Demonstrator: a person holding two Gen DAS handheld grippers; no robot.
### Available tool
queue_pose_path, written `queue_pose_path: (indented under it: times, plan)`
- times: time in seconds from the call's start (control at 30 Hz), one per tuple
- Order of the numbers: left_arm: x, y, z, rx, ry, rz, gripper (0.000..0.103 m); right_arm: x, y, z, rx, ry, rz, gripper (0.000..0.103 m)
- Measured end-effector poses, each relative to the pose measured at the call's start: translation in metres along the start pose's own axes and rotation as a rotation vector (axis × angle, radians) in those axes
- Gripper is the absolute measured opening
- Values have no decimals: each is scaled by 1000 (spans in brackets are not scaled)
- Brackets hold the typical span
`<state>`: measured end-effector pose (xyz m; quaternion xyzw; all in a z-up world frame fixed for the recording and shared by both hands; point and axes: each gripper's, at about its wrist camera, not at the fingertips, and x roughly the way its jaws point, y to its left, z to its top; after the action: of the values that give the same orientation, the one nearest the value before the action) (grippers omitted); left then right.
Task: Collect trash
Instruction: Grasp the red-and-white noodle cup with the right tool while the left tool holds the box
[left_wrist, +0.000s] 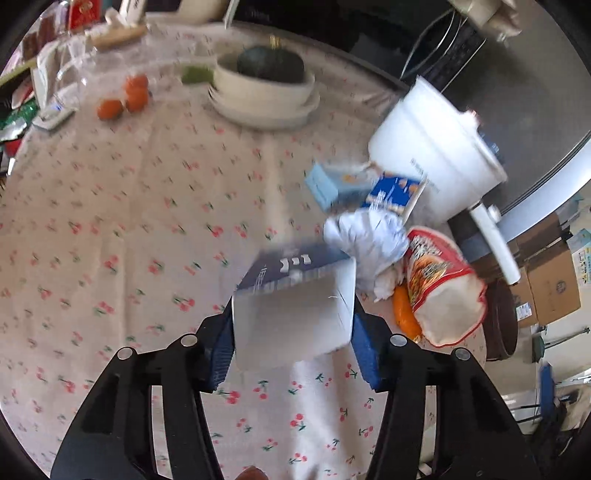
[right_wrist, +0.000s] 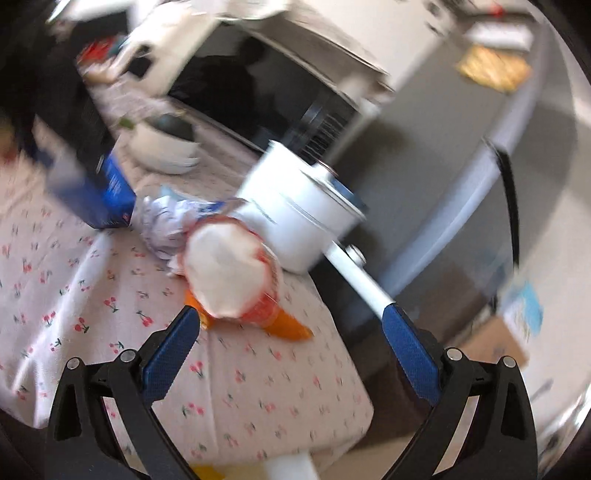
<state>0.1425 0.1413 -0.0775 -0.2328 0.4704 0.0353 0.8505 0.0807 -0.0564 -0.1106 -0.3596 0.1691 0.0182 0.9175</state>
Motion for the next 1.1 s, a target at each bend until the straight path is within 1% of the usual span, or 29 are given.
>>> queue_pose_path:
  times: [0.03, 0.1, 0.23, 0.37, 0.47, 0.6, 0.67, 0.77, 0.8, 0.83, 0.9, 0.97, 1.0, 1.03, 1.1]
  plan:
    - [-4, 2, 1, -1, -7, -8, 52, 6, 10, 3, -52, -12, -18, 96]
    - [-13, 6, 2, -4, -17, -22, 52, 19, 22, 7, -116, -30, -44, 96]
    - [-17, 12, 3, -11, -16, -28, 52, 43, 27, 12, -131, -22, -15, 96]
    - [-11, 17, 5, -29, 13, -45, 52, 69, 36, 14, -177, -6, -7, 96]
    - [-11, 19, 4, -29, 16, -47, 52, 85, 40, 18, -163, 10, 34, 96]
    - [-11, 17, 4, -13, 10, -41, 52, 98, 32, 23, -92, 49, 99, 96]
    - [-12, 17, 4, -7, 4, -42, 52, 99, 28, 22, -67, 55, 109, 96]
    - [-12, 21, 5, -20, 1, -43, 52, 102, 27, 20, -67, 63, 115, 96]
    - [-11, 23, 5, -30, 4, -45, 54, 103, 28, 20, -65, 64, 128, 91]
    - [-10, 27, 6, -51, 9, -44, 56, 104, 29, 21, -59, 72, 145, 84]
    - [-9, 36, 9, -99, 15, -48, 85, 101, 30, 20, -46, 82, 158, 82]
    - [-9, 46, 11, -153, 8, -49, 88, 96, 27, 19, -21, 65, 170, 86]
    - [-7, 50, 13, -173, 11, -49, 92, 92, 23, 18, -7, 50, 168, 93]
    - [-6, 53, 14, -193, 12, -51, 95, 89, 21, 17, -1, 34, 159, 96]
    - [-2, 57, 16, -229, 22, -55, 96, 80, 21, 15, -30, 7, 140, 96]
